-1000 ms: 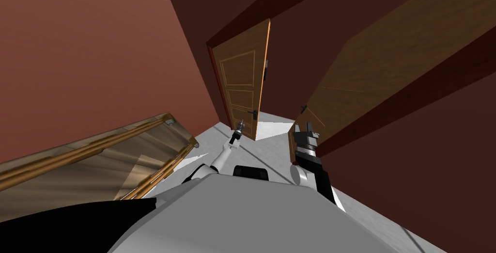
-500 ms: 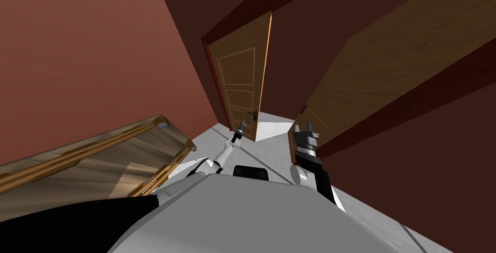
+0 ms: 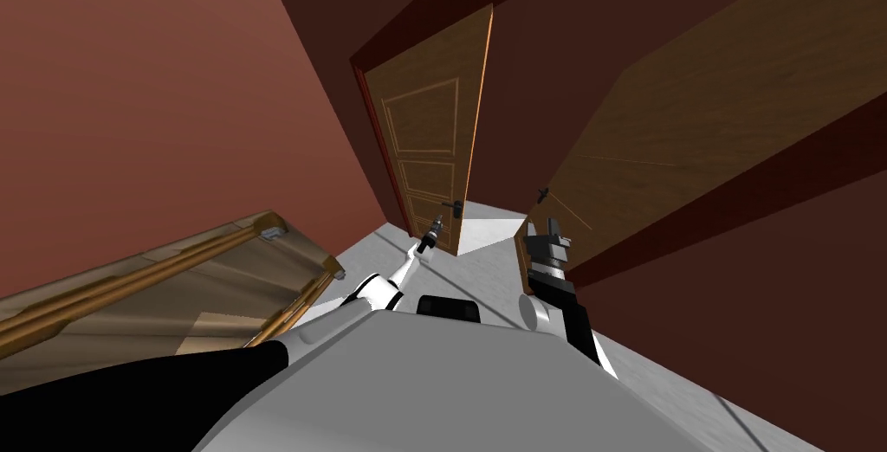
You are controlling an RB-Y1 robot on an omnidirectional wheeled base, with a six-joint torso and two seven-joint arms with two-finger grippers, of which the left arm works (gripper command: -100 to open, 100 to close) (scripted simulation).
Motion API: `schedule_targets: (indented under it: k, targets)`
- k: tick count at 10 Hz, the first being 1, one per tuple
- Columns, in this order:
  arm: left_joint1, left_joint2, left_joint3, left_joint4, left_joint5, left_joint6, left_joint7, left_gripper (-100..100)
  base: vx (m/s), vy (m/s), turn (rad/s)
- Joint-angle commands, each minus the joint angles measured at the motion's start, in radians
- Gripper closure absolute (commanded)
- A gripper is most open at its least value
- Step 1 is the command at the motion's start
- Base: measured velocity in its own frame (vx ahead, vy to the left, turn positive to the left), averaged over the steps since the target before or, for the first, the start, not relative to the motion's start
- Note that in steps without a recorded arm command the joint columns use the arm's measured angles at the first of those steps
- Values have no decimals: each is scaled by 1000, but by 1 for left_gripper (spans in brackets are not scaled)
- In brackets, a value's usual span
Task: Push the door open
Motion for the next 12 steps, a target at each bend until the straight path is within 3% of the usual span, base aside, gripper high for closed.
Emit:
schedule_targets:
  k: [1, 4, 8, 12]
  targets:
    - [-19, -4, -6, 33, 0, -3, 0, -100, 71, 46, -30]
    - [-66, -16, -19, 107, 0, -7, -1, -100, 80, 61, -62]
    - [-105, -29, -31, 171, 0, -9, -3, -100, 64, 50, -37]
    - [-103, -8, -22, 171, 2, -12, -6, -100, 121, -40, -19]
